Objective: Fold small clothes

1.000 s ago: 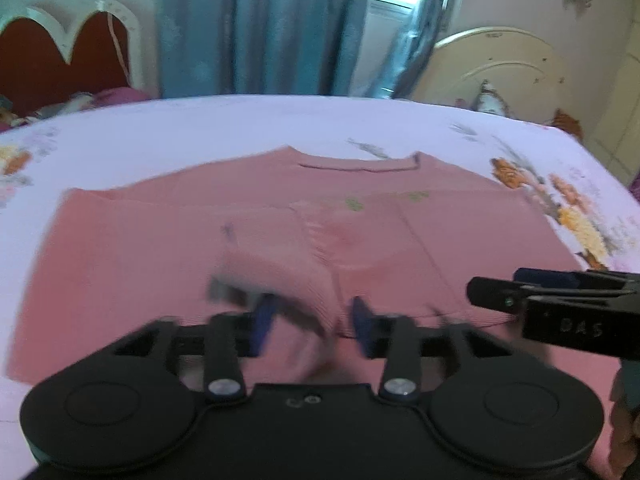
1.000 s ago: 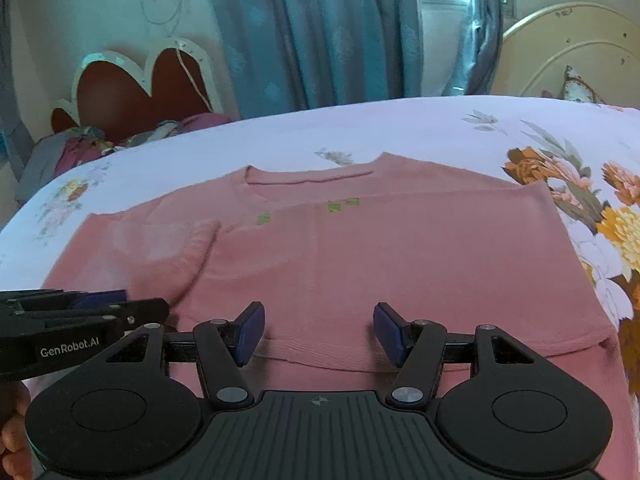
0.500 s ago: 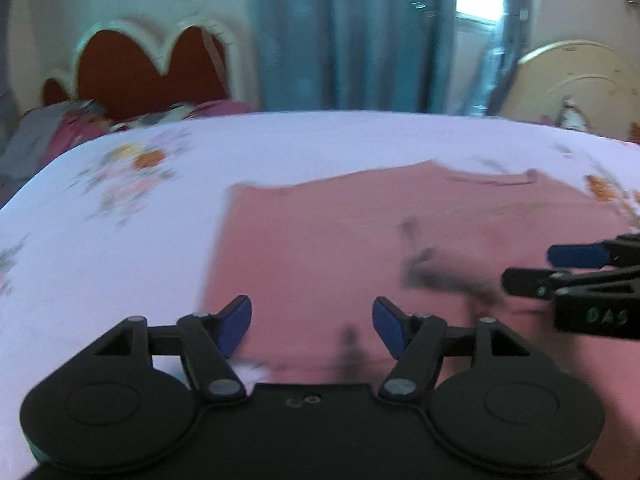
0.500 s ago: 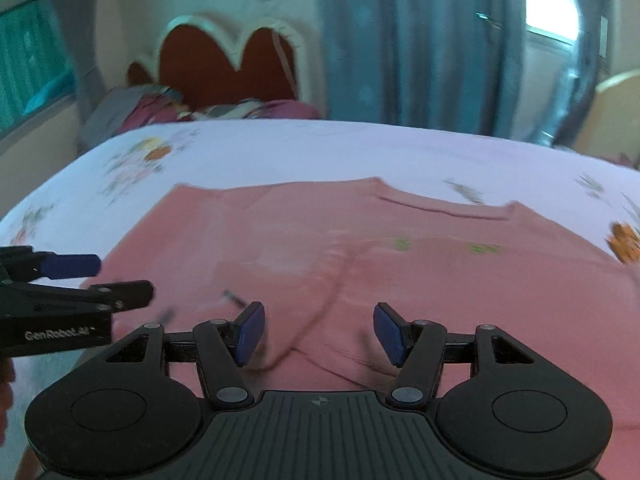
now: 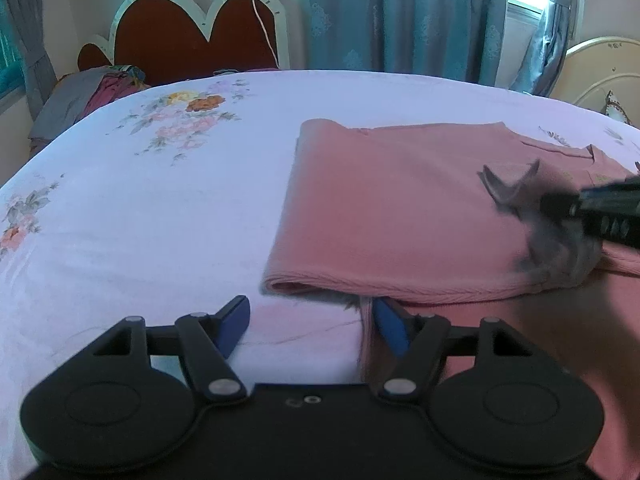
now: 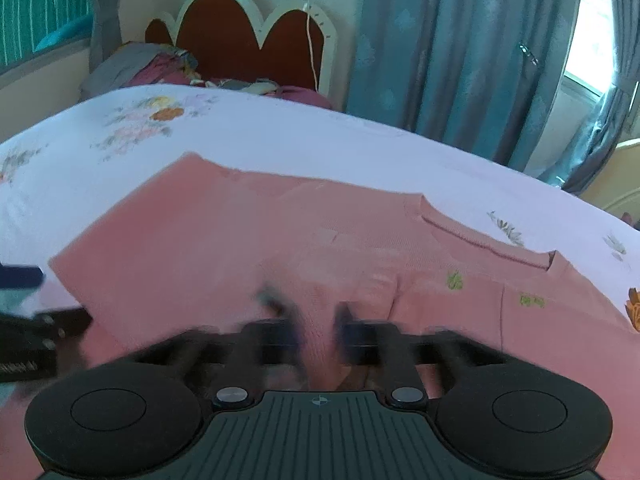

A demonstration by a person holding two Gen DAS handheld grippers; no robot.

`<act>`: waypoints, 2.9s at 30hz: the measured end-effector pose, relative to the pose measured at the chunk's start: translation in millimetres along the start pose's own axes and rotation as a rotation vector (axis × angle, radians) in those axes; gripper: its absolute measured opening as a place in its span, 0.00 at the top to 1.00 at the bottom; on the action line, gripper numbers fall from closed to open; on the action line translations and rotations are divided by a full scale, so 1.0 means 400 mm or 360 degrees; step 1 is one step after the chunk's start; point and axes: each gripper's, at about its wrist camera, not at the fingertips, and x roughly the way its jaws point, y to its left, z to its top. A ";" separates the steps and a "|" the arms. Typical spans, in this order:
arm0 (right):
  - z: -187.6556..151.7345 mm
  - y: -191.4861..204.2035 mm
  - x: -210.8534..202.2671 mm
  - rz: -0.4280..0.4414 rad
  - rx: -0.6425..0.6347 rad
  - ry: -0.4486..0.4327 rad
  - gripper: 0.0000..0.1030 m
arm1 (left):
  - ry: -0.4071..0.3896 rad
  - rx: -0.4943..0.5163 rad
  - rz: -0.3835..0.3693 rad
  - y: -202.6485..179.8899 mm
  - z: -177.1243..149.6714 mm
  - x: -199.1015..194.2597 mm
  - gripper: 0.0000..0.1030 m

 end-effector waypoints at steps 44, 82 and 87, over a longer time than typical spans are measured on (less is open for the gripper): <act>-0.112 -0.487 -0.083 -0.0133 0.0884 0.0105 0.54 | -0.0109 -0.0093 -0.0127 -0.014 0.125 -0.012 0.74; -0.105 -0.453 -0.136 -0.0291 0.0641 -0.0010 0.90 | -0.0064 -0.0174 -0.0046 -0.064 0.255 0.226 0.64; -0.099 -0.412 -0.153 -0.0283 0.0566 -0.0050 0.38 | -0.0075 -0.0167 -0.0083 -0.080 0.232 0.176 0.64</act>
